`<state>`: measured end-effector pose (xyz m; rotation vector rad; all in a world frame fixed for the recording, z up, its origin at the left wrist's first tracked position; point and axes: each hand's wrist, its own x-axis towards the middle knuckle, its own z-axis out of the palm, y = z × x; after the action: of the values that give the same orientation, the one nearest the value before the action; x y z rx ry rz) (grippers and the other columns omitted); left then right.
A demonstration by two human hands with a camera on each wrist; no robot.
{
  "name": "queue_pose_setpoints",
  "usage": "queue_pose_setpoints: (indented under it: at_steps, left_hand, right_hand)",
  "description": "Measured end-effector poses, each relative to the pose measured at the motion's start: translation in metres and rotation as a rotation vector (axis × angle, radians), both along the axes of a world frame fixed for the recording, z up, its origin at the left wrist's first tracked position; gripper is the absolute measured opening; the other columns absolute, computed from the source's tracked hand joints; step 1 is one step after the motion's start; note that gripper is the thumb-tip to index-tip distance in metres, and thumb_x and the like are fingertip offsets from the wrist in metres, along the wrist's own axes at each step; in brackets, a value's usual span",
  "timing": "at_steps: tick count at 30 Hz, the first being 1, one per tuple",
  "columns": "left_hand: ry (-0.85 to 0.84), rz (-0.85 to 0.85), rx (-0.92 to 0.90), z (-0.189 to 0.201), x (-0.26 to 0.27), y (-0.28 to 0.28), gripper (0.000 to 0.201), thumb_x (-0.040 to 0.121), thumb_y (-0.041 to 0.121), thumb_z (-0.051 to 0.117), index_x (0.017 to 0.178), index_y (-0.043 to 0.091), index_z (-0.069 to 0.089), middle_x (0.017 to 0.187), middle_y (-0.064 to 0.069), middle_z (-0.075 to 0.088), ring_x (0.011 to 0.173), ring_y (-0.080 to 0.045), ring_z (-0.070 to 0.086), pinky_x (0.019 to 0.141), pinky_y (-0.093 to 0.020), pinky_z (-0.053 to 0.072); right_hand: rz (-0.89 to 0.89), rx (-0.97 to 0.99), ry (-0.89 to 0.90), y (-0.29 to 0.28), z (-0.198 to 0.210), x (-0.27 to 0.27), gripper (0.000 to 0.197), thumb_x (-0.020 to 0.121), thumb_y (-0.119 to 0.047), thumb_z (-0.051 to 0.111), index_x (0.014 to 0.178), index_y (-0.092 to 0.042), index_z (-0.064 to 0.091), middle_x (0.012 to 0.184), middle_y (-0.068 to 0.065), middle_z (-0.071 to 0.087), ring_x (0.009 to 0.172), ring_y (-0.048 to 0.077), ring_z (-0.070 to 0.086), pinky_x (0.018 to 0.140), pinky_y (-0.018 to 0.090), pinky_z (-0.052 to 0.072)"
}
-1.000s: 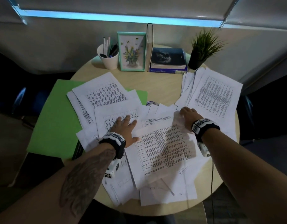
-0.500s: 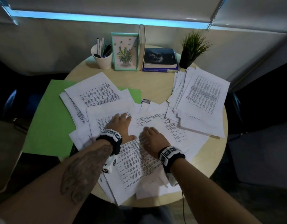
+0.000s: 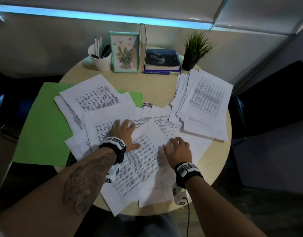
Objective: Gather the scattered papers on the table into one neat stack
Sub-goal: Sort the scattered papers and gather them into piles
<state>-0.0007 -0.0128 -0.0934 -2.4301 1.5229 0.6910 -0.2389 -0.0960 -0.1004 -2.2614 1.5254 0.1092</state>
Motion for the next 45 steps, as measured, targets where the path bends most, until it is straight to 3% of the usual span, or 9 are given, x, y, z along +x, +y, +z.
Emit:
queue_pose_setpoints:
  at_steps: [6,14,19,21,24,31,35,40,45]
  left_hand:
    - [-0.016,0.037,0.033,0.002,0.003,-0.002,0.108,0.066,0.084,0.050,0.151,0.030,0.011,0.162,-0.001,0.001,0.147,-0.039,0.000,0.116,-0.057,0.015]
    - [0.053,0.260,0.030,-0.006,0.013,0.003,0.111,0.066,0.084,0.051,0.152,0.028,0.007,0.162,-0.004,-0.001,0.146,-0.043,0.001,0.116,-0.057,0.018]
    - [0.039,0.239,0.041,-0.006,0.015,0.004,0.112,0.066,0.086,0.048,0.152,0.028,0.006,0.162,-0.005,0.000,0.145,-0.043,0.004,0.115,-0.058,0.019]
    - [0.030,0.230,0.040,-0.006,0.013,0.006,0.112,0.066,0.087,0.047,0.152,0.028,0.007,0.162,-0.005,0.001,0.145,-0.044,0.005,0.115,-0.058,0.021]
    - [0.012,0.239,0.032,-0.006,0.007,0.008,0.111,0.066,0.087,0.046,0.151,0.029,0.006,0.162,-0.004,0.001,0.145,-0.042,0.005,0.112,-0.058,0.026]
    - [-0.012,0.236,0.061,-0.002,-0.003,0.008,0.111,0.067,0.086,0.046,0.151,0.027,0.005,0.161,-0.007,0.001,0.144,-0.044,0.006,0.111,-0.059,0.029]
    - [-0.002,0.248,0.060,-0.002,-0.005,0.008,0.111,0.067,0.086,0.046,0.152,0.028,0.004,0.162,-0.006,0.000,0.144,-0.043,0.005,0.109,-0.060,0.032]
    - [-0.007,0.263,0.067,0.004,-0.012,0.008,0.110,0.069,0.086,0.044,0.152,0.026,0.003,0.161,-0.007,-0.001,0.144,-0.042,0.004,0.111,-0.058,0.028]
    - [-0.038,0.245,0.076,0.009,-0.015,0.006,0.109,0.072,0.084,0.043,0.153,0.022,0.005,0.161,-0.012,0.002,0.143,-0.043,0.008,0.115,-0.054,0.019]
  right_hand:
    - [-0.295,0.057,0.114,-0.045,0.001,-0.024,0.090,0.088,-0.063,0.041,0.150,-0.004,0.017,0.158,0.016,0.018,0.143,0.035,0.021,0.114,0.047,0.029]
    - [-0.121,0.128,0.205,-0.042,0.007,-0.026,0.070,0.080,-0.064,0.020,0.116,-0.018,0.060,0.119,0.010,0.057,0.107,0.029,0.052,0.084,0.041,0.047]
    - [-0.335,0.076,0.140,-0.052,0.013,-0.046,0.061,0.086,-0.051,0.052,0.133,-0.012,0.044,0.137,0.014,0.043,0.124,0.035,0.043,0.095,0.047,0.044]
    - [-0.421,0.117,0.156,-0.046,0.011,-0.051,0.072,0.085,-0.049,0.056,0.143,-0.012,0.032,0.148,0.012,0.030,0.133,0.035,0.031,0.099,0.050,0.040]
    - [-0.399,0.139,0.157,-0.037,0.006,-0.050,0.066,0.086,-0.046,0.056,0.140,-0.013,0.036,0.143,0.012,0.034,0.130,0.036,0.032,0.097,0.048,0.041]
    - [-0.777,0.267,-0.313,-0.040,0.021,-0.038,0.076,0.085,-0.024,0.069,0.147,-0.014,0.026,0.141,0.019,0.045,0.121,0.041,0.052,0.090,0.040,0.047]
    - [-0.954,0.384,-0.513,-0.027,0.024,-0.029,0.065,0.086,-0.024,0.070,0.139,-0.003,0.039,0.134,0.020,0.053,0.116,0.038,0.055,0.092,0.039,0.045]
    - [-1.016,0.469,-0.610,-0.011,0.025,-0.026,0.062,0.084,-0.033,0.071,0.128,0.005,0.052,0.121,0.020,0.060,0.099,0.033,0.058,0.081,0.035,0.044]
    - [-0.975,0.327,-0.629,0.001,0.033,-0.028,0.037,0.088,-0.021,0.063,0.119,0.000,0.058,0.108,0.013,0.062,0.091,0.030,0.059,0.074,0.030,0.042]
